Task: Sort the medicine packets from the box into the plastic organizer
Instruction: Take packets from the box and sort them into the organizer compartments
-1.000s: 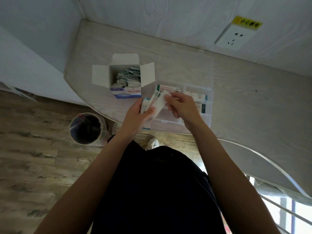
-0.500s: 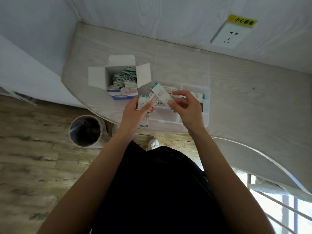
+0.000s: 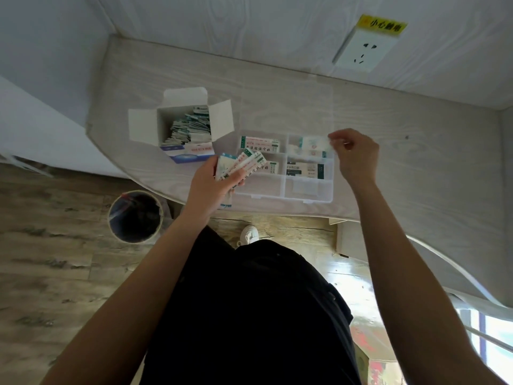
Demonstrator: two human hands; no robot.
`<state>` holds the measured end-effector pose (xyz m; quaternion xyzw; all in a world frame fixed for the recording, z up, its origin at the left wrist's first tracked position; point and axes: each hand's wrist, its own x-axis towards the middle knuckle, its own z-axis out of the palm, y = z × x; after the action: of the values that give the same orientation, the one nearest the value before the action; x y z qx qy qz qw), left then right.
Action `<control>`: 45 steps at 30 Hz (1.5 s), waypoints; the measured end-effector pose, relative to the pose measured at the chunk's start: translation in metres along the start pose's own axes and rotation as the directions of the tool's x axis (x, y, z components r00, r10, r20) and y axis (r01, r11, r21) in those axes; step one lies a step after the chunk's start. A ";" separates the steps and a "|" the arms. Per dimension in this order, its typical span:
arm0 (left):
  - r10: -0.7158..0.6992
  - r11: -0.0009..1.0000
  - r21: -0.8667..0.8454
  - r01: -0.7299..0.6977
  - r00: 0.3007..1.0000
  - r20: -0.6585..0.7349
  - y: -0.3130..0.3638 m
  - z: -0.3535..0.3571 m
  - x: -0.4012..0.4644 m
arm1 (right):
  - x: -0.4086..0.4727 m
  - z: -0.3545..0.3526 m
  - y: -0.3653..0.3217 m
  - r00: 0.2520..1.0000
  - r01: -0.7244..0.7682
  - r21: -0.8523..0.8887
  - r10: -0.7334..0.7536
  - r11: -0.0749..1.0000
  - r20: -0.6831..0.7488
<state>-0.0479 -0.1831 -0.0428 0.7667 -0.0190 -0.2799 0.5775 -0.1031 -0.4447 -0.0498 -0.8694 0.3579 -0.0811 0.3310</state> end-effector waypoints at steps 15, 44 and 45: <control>-0.015 1.000 -0.017 0.017 0.993 0.115 0.006 0.022 0.000 | -0.003 0.014 -0.021 0.943 0.331 -0.365 -0.293 0.870 0.155; -0.287 0.800 -0.522 0.294 0.953 0.097 -0.013 -0.016 -0.010 | -0.054 0.066 -0.056 0.930 0.268 -0.094 -0.232 0.959 0.284; -0.272 0.807 -0.519 0.281 0.958 0.095 -0.012 -0.016 -0.010 | -0.054 0.067 -0.057 0.922 0.314 -0.147 -0.265 0.938 0.281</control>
<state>-0.0530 -0.1617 -0.0465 0.5708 0.1655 -0.3615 0.7184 -0.0854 -0.3436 -0.0600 -0.9434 0.1851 0.0185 0.2747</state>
